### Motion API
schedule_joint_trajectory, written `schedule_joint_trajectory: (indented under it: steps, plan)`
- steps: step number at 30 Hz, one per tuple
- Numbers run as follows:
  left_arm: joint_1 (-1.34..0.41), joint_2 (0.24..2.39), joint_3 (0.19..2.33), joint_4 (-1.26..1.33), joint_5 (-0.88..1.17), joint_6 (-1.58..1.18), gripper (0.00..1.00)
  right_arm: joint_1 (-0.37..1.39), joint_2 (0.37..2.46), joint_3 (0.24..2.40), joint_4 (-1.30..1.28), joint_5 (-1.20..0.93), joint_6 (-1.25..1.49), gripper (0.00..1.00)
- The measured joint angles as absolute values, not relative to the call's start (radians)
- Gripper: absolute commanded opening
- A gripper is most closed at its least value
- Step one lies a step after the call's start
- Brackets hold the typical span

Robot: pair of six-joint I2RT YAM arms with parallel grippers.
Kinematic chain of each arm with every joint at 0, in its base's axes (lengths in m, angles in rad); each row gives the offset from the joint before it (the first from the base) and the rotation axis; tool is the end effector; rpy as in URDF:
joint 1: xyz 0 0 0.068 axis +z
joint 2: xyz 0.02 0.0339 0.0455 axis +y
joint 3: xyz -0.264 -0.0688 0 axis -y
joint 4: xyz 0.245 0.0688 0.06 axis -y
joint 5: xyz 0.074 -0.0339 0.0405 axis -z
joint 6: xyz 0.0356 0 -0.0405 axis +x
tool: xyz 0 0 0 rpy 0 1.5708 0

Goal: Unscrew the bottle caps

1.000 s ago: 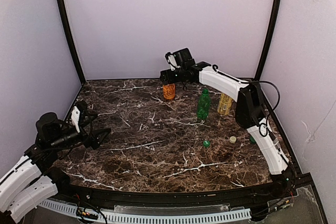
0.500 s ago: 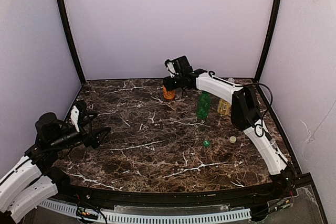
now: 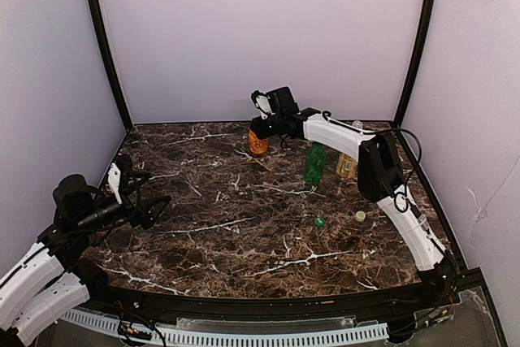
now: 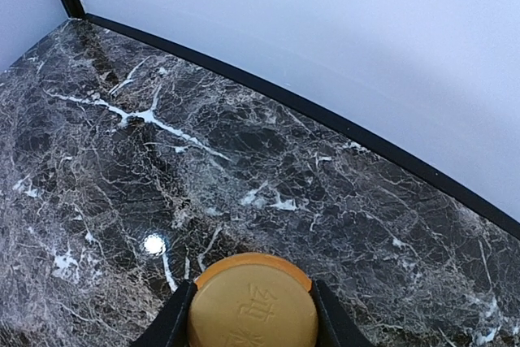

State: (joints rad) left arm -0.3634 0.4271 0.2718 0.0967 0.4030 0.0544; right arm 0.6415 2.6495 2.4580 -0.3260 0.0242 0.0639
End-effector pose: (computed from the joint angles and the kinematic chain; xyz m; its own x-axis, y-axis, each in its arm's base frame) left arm 0.1237 -0.0620 0.2380 -0.0170 0.0600 -0.9981 0.6949 0.7185 0.0313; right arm 0.4811 0.3583 0.1963 -0.4327 -0.2435 -0.8680 -0.5549 0.8308 0.0435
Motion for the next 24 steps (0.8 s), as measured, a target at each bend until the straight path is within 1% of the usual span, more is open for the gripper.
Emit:
schedule_joint_trajectory:
  steps: [6, 11, 16, 20, 24]
  plan:
    - [-0.363, 0.424, 0.272, 0.097, 0.426, 0.068, 0.95, 0.644, 2.592, 2.387, -0.314, -0.061, 0.062, 0.00]
    - [-0.363, 0.425, 0.278, 0.086, 0.460, 0.121, 0.94, 0.683, 2.445, 2.294, -0.312, -0.144, 0.060, 0.00]
    - [-0.363, 0.444, 0.357, 0.034, 0.492, 0.192, 0.96, 0.815, 2.200, 2.175, -0.264, -0.179, 0.053, 0.00]
    - [-0.363, 0.461, 0.449, -0.002, 0.528, 0.245, 0.98, 0.936, 2.021, 2.053, -0.174, -0.217, 0.073, 0.00]
    - [-0.363, 0.486, 0.513, -0.030, 0.599, 0.295, 0.99, 1.013, 1.945, 1.972, -0.114, -0.258, 0.102, 0.00]
